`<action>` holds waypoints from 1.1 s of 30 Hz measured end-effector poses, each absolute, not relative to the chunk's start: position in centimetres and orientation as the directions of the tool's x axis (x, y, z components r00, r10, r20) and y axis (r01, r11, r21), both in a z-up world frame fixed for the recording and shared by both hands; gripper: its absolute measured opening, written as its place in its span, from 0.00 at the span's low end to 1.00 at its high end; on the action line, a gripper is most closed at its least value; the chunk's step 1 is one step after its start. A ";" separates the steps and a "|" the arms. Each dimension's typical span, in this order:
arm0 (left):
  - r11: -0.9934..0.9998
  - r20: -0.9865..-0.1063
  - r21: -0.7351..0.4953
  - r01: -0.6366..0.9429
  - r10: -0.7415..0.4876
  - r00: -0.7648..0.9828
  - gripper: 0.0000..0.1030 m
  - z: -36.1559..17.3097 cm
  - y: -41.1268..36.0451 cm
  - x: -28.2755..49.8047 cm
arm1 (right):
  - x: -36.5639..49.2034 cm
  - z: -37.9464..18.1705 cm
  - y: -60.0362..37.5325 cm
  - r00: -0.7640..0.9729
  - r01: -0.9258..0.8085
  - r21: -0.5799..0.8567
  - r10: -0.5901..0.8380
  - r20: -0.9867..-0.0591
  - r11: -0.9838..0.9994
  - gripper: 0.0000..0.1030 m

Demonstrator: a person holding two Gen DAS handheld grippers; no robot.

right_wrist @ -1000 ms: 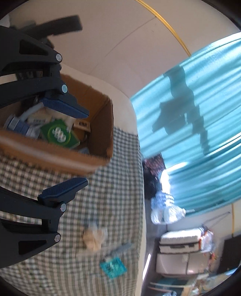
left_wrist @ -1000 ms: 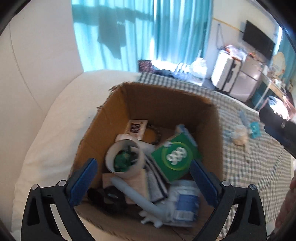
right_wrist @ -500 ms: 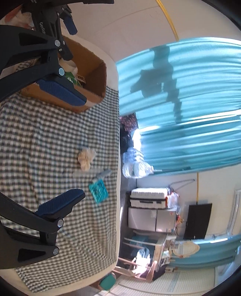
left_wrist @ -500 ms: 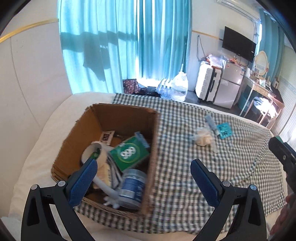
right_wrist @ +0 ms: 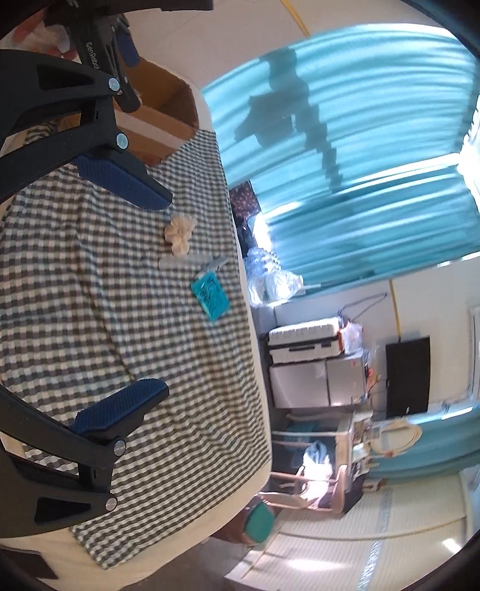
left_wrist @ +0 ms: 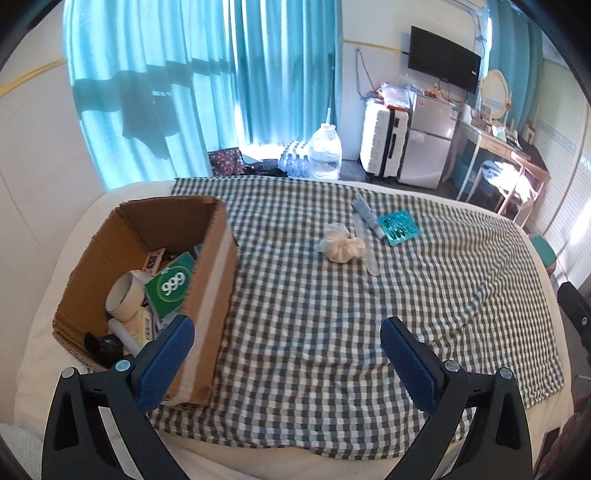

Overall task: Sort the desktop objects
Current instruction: 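Move both tools back over the sheet toward the tissue and comb, then grasp the crumpled white tissue with the left tool while the right tool grasps the clear comb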

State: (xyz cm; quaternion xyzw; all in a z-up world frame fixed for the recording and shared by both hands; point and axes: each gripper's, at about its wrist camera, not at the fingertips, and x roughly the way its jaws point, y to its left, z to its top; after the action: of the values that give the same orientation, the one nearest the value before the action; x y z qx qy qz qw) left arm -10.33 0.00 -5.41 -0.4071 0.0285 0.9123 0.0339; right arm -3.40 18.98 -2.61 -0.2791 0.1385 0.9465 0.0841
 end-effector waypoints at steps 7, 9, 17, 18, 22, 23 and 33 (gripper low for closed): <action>-0.993 -0.779 0.059 -0.103 0.018 -0.627 1.00 -8.6 3.4 -12.5 | -3.7 -5.6 21.7 -0.809 -0.267 0.246 0.078 -0.582 -0.932 0.91; -0.993 -0.783 0.055 -0.101 0.020 -0.622 1.00 -9.5 3.9 -13.3 | -4.5 -7.1 21.8 -0.792 -0.268 0.248 0.067 -0.606 -0.931 0.91; -0.993 -0.797 0.060 -0.102 0.014 -0.604 1.00 -13.6 5.6 -18.7 | -8.5 -13.0 21.6 -0.719 -0.265 0.226 0.036 -0.694 -0.937 0.90; -0.993 -0.799 0.061 -0.105 0.015 -0.601 1.00 -14.1 5.8 -19.5 | -8.9 -13.6 21.8 -0.711 -0.269 0.231 0.030 -0.703 -0.935 0.90; -0.996 -0.808 0.031 -0.090 0.028 -0.589 1.00 -16.4 6.6 -23.4 | -10.7 -16.1 22.8 -0.681 -0.296 0.252 0.019 -0.732 -0.921 0.91; -0.997 -0.817 0.007 -0.083 0.042 -0.574 1.00 -17.1 6.7 -24.5 | -11.4 -16.8 23.1 -0.668 -0.297 0.248 0.015 -0.744 -0.922 0.91; -0.997 -0.811 0.020 -0.081 0.031 -0.584 0.93 -21.8 8.4 -33.0 | -21.3 -18.4 21.0 -0.669 -0.163 0.157 -0.008 -0.743 -0.974 0.90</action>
State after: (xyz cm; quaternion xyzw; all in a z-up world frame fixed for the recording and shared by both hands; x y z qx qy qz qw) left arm -33.03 8.39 -21.75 -0.4547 0.0272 0.8897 0.0315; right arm -21.32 20.97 -18.43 -0.4047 0.1057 0.9073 0.0426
